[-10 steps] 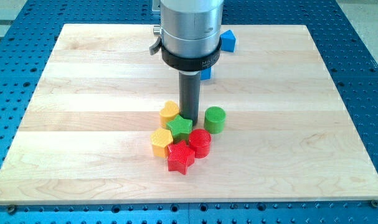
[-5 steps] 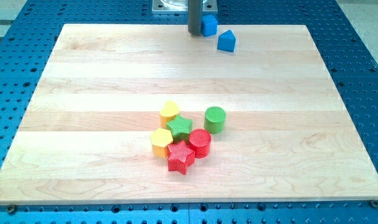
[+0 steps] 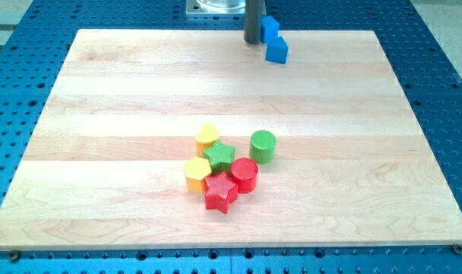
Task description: Slide the blue blocks vertical to each other
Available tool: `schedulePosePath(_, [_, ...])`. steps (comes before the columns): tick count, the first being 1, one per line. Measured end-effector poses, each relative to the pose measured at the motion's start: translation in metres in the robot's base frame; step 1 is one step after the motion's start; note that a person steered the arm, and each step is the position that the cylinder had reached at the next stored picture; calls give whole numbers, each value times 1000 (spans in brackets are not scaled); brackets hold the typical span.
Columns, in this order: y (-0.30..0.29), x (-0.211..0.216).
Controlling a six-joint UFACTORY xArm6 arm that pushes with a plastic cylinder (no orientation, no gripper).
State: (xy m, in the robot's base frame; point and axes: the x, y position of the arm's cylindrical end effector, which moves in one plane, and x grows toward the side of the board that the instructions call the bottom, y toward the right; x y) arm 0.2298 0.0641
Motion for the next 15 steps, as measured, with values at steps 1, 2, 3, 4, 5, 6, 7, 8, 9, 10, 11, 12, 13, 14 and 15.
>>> schedulePosePath(1, [13, 37])
schedulePosePath(2, [13, 37])
schedulePosePath(3, [13, 15])
schedulePosePath(4, [41, 6])
schedulePosePath(5, [75, 13])
schedulePosePath(6, [65, 64])
schedulePosePath(7, [58, 77])
schedulePosePath(8, [59, 69])
schedulePosePath(9, [59, 61])
schedulePosePath(10, [65, 58])
schedulePosePath(11, [72, 58])
schedulePosePath(12, [80, 58])
schedulePosePath(13, [80, 36])
schedulePosePath(14, [80, 15])
schedulePosePath(15, [95, 14])
